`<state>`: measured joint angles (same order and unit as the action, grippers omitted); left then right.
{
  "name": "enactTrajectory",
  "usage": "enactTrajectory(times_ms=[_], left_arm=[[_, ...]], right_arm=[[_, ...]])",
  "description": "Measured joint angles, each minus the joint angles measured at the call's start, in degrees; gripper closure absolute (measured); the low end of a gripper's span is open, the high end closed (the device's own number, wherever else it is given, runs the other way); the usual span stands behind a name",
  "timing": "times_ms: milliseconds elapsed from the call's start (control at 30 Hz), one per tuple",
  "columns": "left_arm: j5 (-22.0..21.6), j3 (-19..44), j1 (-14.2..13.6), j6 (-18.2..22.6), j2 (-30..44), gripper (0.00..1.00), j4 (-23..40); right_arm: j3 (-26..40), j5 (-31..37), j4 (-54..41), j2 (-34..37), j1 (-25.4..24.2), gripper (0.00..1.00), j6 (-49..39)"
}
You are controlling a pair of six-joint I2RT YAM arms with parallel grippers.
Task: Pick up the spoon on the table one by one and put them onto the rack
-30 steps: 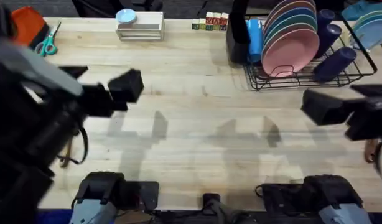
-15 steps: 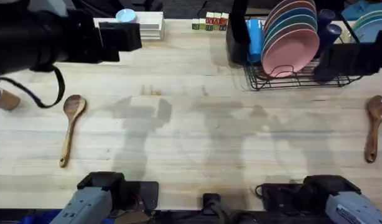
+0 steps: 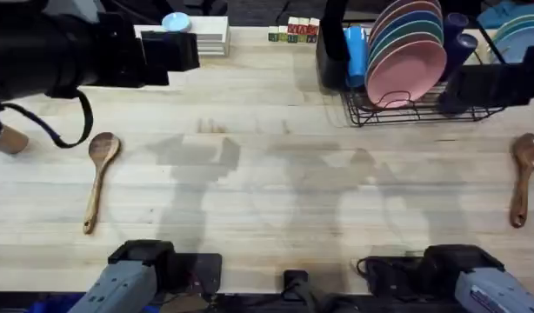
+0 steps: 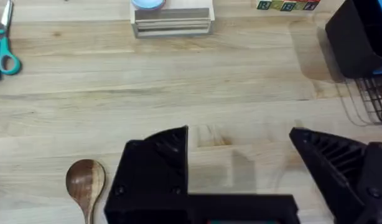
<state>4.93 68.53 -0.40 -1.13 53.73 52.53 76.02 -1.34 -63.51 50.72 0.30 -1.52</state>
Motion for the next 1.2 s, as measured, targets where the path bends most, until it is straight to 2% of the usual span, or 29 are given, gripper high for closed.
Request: enactTrajectory(times_ms=[133,200,367,467,500,667,833,1200], left_arm=[[0.0,0.0,0.0,0.0,0.0,0.008,0.0],[0.0,0.0,0.0,0.0,0.0,0.008,0.0],[0.0,0.0,0.0,0.0,0.0,0.008,0.0],[0.0,0.0,0.0,0.0,0.0,0.008,0.0],[0.0,0.0,0.0,0.0,0.0,0.008,0.0],[0.0,0.0,0.0,0.0,0.0,0.008,0.0],[0.0,0.0,0.0,0.0,0.0,0.008,0.0],[0.0,0.0,0.0,0.0,0.0,0.008,0.0]], right_arm=[[0.0,0.0,-0.8,0.0,0.0,0.008,0.0],[0.0,2.8,-4.0,0.0,-0.8,0.008,0.2],[0.0,4.6,-5.1,0.0,-4.9,0.008,0.2],[0.0,5.0,-5.5,0.0,-9.4,0.008,0.2],[0.0,5.3,-5.7,0.0,-14.8,0.008,0.2],[0.0,6.3,-5.7,0.0,-25.9,0.008,0.2],[0.0,6.7,-5.5,0.0,-34.5,0.008,0.2],[0.0,9.9,-3.2,0.0,-38.8,0.008,0.2]])
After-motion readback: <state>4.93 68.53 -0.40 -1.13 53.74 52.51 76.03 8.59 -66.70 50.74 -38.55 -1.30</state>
